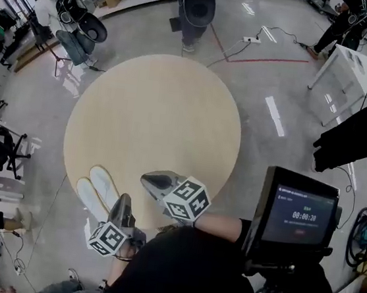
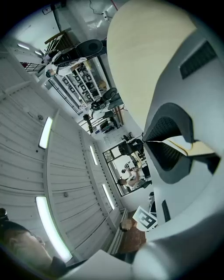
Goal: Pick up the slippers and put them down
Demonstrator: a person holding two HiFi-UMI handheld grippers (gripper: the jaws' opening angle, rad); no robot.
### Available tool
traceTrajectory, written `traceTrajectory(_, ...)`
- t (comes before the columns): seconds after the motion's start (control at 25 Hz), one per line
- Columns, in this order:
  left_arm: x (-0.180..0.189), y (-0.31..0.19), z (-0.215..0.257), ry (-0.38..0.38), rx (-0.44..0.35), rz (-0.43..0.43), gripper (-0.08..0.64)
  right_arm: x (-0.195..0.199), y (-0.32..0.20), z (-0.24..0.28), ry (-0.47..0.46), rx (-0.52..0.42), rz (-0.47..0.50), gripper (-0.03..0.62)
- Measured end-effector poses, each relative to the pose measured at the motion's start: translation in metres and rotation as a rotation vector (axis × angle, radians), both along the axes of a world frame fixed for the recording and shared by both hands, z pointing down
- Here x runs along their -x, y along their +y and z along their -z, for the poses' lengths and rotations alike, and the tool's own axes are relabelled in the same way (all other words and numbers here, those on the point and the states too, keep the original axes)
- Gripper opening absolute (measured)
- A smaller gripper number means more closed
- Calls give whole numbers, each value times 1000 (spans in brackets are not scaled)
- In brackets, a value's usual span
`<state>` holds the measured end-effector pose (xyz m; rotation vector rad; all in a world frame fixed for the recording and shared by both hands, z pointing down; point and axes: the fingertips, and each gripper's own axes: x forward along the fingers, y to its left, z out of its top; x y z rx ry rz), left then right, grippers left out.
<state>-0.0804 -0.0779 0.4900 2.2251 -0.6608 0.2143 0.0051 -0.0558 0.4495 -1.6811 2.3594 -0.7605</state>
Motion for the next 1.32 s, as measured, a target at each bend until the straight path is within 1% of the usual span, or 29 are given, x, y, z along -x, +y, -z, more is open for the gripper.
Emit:
traceTrajectory(0.16, -15, 22, 2, 4, -14, -2, 23, -15, 26, 3, 19, -17, 2, 15)
traceTrajectory(0.32, -36, 42, 2, 2, -12, 4, 23, -35, 47, 3, 31, -17, 9, 15)
traceTrajectory(0.48, -42, 50, 4, 10, -32, 15, 23, -40, 56, 3, 49, -23, 22, 15)
traceTrajectory(0.68, -41, 75, 18, 8, -39, -4, 23, -36, 84, 14, 55, -13, 9, 15)
traceTrajectory(0.88, -64, 80, 27, 40, -56, 8, 23, -62, 91, 22, 83, -22, 5, 15)
traceTrajectory(1.12, -52, 107, 24, 31, -45, 3, 23, -50, 116, 19, 59, -6, -1, 15)
traceTrajectory(1.32, -45, 111, 11, 19, -1, 18, 23, -47, 116, 2, 19, 19, 11, 15)
